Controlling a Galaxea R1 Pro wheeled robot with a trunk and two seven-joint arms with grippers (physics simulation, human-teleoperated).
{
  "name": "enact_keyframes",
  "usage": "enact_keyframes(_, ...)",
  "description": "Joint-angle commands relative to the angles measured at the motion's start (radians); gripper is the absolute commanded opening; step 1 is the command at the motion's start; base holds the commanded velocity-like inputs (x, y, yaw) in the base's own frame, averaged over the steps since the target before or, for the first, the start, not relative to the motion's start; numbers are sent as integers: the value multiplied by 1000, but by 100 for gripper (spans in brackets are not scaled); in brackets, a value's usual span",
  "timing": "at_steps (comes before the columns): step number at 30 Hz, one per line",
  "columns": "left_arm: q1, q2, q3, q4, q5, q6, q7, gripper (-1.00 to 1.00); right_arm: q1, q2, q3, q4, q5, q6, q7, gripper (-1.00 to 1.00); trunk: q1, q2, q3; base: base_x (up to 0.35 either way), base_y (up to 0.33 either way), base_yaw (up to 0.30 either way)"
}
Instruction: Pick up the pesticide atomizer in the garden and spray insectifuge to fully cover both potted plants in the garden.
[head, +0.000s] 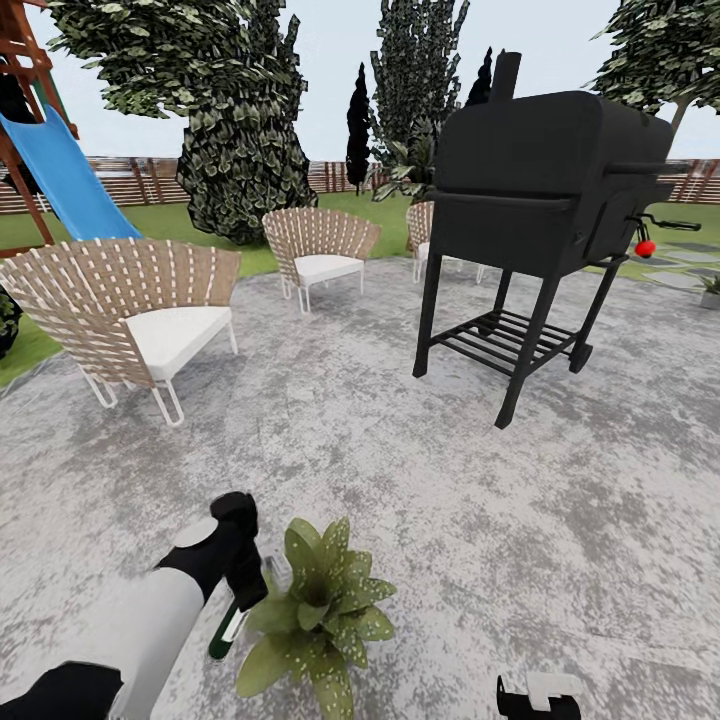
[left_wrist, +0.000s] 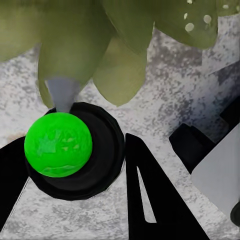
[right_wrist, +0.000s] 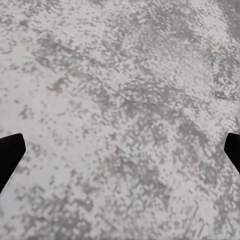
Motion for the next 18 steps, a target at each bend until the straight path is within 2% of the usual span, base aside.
enact_keyframes(1, -4, -1, -1, -2, -5, 12, -7, -100, 0, 0, -7, 1, 11, -3, -3, 100, 0, 0, -1, 0, 0, 0)
enact_keyframes(3, -2, 1, 0, -2, -6, 12, 10, -100, 0, 0, -7, 1, 11, -3, -3, 100, 0, 0, -1, 0, 0, 0)
enact_keyframes(5, 4, 10, 4, 3, 0, 11, 73, -100, 0, 0, -7, 1, 11, -3, -3, 100, 0, 0, -1, 0, 0, 0)
enact_keyframes(8, 9, 10, 46, 11, 52, 9, 123, -100, 0, 0, -7, 1, 11, -3, -3, 100, 0, 0, -1, 0, 0, 0)
enact_keyframes(12, 9, -8, 58, 2, 68, 9, 132, -100, -1, 0, -7, 1, 11, -3, -3, 100, 0, 0, -1, 0, 5, 0)
enact_keyframes(15, 8, 7, 61, 2, 68, 11, 132, -100, 0, 0, -7, 1, 11, -3, -3, 100, 0, 0, -1, 0, 181, -11)
enact_keyframes(18, 10, 11, 70, 5, 68, 9, 132, -100, -1, 0, -7, 1, 11, -3, -3, 100, 0, 0, -1, 0, 92, -210)
